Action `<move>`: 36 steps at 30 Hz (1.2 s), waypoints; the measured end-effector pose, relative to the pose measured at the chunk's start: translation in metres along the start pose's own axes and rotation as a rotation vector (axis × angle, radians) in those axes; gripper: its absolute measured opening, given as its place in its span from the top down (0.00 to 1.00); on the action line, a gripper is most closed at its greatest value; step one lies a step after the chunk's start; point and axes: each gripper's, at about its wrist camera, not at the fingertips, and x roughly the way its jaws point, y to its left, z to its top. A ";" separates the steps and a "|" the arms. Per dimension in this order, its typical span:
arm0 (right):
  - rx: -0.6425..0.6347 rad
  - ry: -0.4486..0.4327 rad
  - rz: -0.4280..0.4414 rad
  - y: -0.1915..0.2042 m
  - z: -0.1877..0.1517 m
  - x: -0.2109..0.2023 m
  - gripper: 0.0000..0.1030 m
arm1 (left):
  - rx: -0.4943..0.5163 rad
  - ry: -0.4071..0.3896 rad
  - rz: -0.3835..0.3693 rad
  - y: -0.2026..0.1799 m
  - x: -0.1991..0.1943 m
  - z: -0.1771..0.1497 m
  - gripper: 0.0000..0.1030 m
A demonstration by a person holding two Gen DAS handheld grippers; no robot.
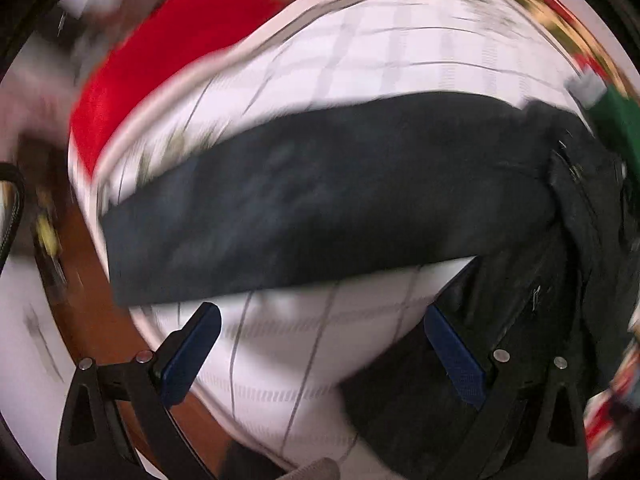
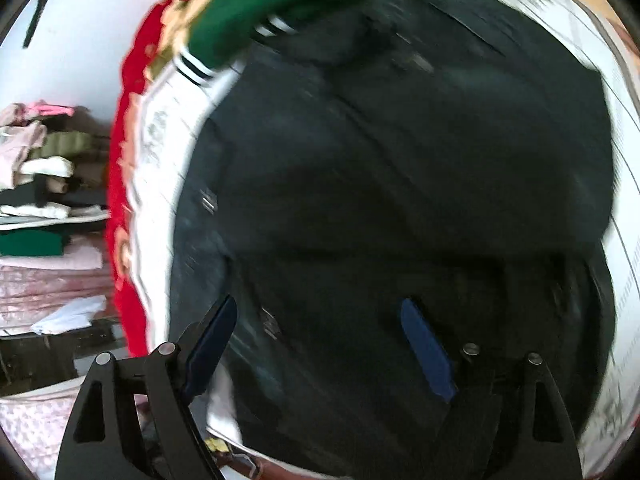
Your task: Fold large clothes
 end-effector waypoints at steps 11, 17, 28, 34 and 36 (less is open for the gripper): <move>-0.056 0.080 -0.072 -0.009 -0.016 0.065 0.17 | -0.634 0.024 -0.249 0.122 0.075 0.012 0.00; -0.067 0.028 -0.149 0.031 -0.004 0.087 0.17 | -0.766 -0.112 -0.092 0.139 0.073 0.052 0.02; -0.136 -0.040 -0.296 0.073 -0.003 0.073 0.17 | -0.494 -0.366 0.183 0.095 0.005 0.119 0.93; -0.207 -0.188 -0.471 0.081 0.009 0.048 0.14 | -0.181 -0.608 0.228 0.047 -0.065 0.099 0.94; -0.174 -0.196 -0.432 0.071 0.017 0.038 0.14 | -0.076 -0.667 0.206 0.005 -0.089 0.097 0.94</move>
